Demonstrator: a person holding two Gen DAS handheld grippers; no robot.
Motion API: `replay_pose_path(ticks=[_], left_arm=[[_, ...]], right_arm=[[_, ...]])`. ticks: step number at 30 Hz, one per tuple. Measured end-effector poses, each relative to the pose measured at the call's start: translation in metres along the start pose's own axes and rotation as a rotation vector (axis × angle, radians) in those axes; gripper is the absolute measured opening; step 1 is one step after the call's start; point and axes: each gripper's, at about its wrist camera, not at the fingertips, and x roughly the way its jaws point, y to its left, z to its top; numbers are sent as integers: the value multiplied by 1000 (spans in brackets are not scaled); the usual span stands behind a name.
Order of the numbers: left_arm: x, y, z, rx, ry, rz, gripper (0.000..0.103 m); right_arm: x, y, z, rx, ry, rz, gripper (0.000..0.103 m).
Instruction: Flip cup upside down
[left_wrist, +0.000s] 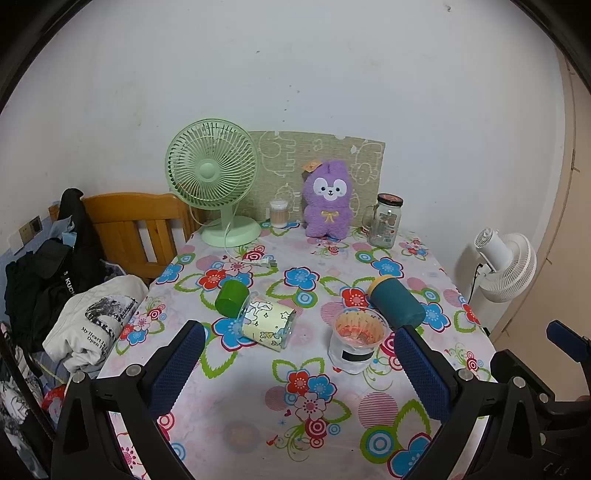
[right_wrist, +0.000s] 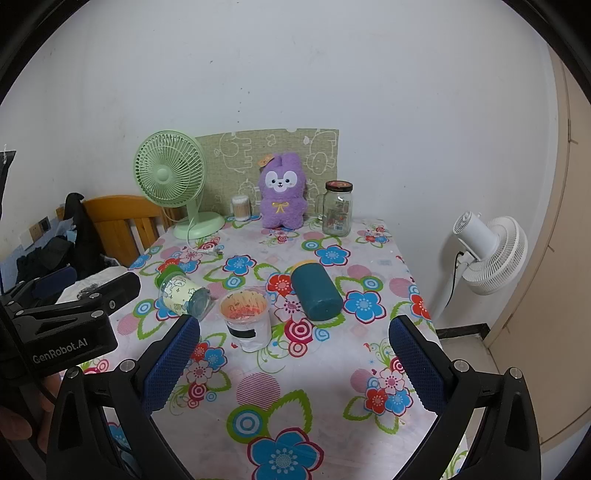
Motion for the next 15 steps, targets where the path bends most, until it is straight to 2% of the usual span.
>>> replay_pose_path(ticks=[15], left_arm=[[0,1,1,-4,0,2,103]], right_arm=[[0,0,-1,2,4,-11,103]])
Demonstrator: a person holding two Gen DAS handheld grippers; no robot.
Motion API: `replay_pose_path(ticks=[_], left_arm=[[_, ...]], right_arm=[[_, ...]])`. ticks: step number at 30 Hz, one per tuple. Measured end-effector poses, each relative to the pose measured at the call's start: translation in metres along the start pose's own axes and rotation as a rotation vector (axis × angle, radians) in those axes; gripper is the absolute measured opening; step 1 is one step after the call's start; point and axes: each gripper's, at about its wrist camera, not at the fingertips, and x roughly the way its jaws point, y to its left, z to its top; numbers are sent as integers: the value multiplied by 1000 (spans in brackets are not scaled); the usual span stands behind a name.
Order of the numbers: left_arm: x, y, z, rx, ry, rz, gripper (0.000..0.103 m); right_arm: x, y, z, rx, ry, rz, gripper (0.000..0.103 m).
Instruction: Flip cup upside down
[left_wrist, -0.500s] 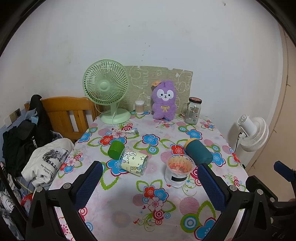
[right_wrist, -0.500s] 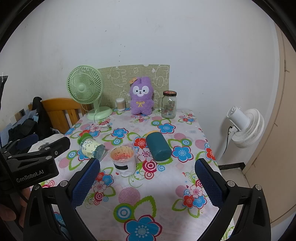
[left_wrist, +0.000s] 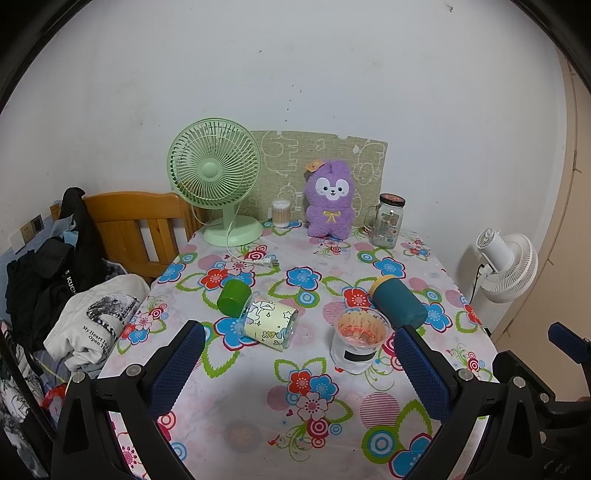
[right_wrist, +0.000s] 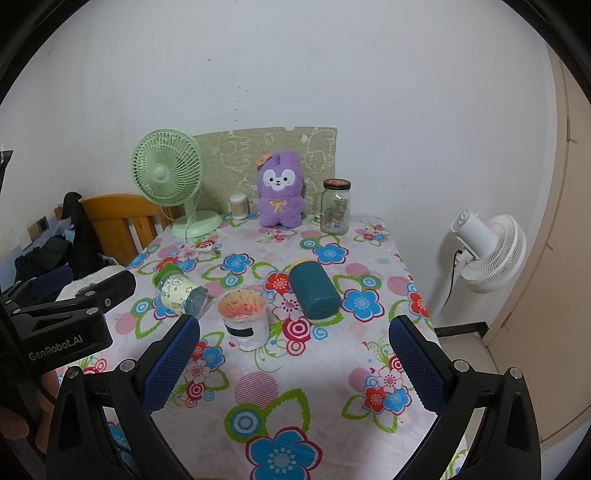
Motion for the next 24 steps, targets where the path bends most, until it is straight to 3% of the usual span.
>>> replay_pose_path(ticks=[24], left_arm=[[0,2,-6,2,1,-3,103]], right_arm=[[0,0,0,0,2,0,103]])
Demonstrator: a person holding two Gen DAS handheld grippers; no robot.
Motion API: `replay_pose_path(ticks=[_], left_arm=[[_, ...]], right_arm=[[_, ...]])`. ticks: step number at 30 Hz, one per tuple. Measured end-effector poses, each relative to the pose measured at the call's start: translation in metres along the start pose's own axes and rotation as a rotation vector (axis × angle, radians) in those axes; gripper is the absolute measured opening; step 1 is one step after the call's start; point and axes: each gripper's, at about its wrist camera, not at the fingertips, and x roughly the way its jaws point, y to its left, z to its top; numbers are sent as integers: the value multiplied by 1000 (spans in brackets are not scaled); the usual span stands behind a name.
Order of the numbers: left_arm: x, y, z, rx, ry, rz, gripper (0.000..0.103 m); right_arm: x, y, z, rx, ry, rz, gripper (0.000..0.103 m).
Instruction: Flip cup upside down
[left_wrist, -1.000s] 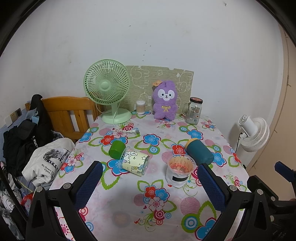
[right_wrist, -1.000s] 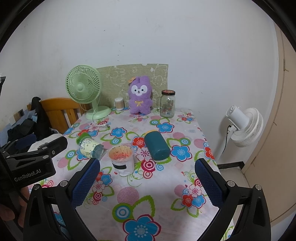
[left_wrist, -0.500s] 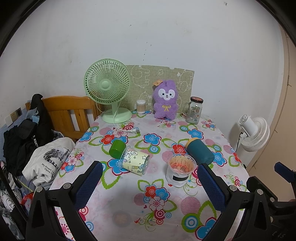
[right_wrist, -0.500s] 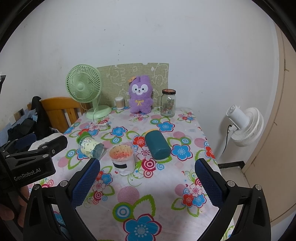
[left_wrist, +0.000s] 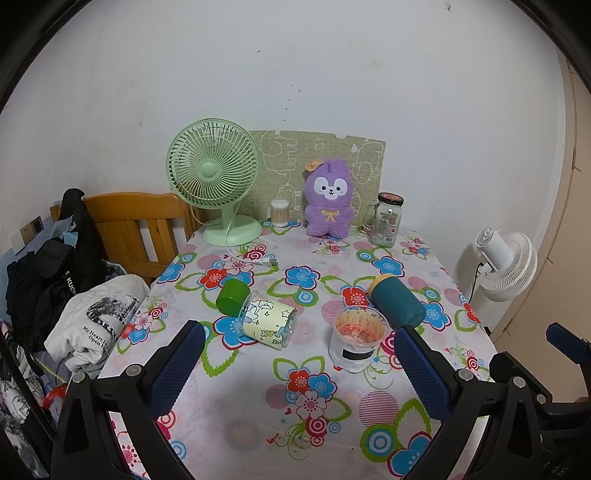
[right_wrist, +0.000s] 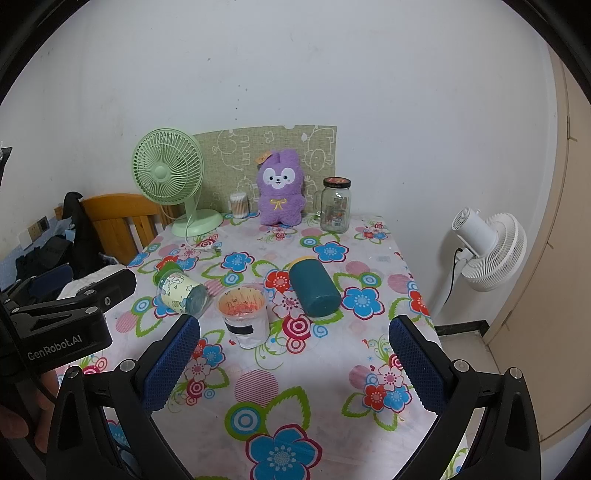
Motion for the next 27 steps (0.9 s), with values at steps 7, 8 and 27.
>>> replay_pose_path(ticks=[7,8,27], left_arm=[[0,0,0,1,0,1,103],[-1,0,-1,1,-1,2,103],[12,1,0,3,29,7,103]], right_arm=[[0,1,-2,-2,5,0,103],[1,1,-4,-3,6,2,103],[17,-7,4,-3,39,3,103]])
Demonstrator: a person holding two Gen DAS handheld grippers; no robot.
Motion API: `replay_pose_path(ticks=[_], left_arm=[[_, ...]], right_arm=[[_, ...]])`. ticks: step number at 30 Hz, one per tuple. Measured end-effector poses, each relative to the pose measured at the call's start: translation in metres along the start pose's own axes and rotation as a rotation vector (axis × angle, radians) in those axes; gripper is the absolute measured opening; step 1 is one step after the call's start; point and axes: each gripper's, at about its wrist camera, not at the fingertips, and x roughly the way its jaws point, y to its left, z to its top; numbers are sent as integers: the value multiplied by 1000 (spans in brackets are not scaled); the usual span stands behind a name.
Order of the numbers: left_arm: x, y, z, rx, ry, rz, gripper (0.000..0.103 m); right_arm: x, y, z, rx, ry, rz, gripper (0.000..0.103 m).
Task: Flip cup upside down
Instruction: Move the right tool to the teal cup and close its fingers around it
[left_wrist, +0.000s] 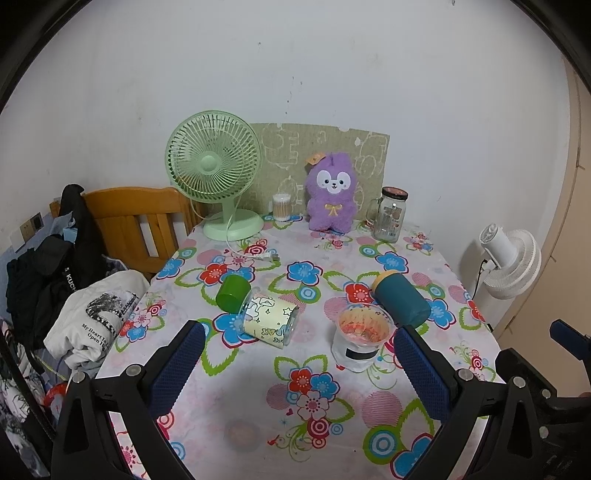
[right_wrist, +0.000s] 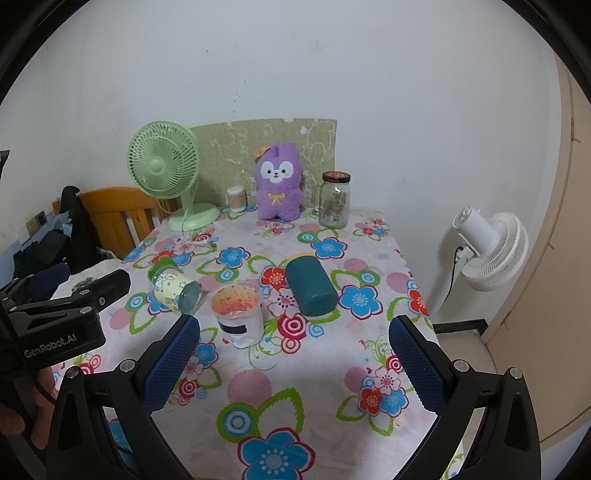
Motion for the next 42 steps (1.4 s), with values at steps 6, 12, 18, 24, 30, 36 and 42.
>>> replay_pose_path(ticks=[6,12,18,24,30,36,42], left_arm=[[31,-1,9,-2,48,13,103],[70,-9,21,13,100,20,103],[112,-20,37,26,159,5,103],[158,-33,46,30,243,1,103],[193,-35,54,18,302,36,103],[228,-39,60,21,376,55,103],[247,-42,62,34,398,87,103]], right_arm=[[37,-12,18,-24,67,8,103],[97,-24,34,-90,192,24,103],[166,-40,48,-132,332,80,103],[230,-49,52,-139,474,125,103],[272,-50,51,-149,538,140,103],[297,-46,47,-158,566,144,103],[315,-46,45,-169,580,140,103]])
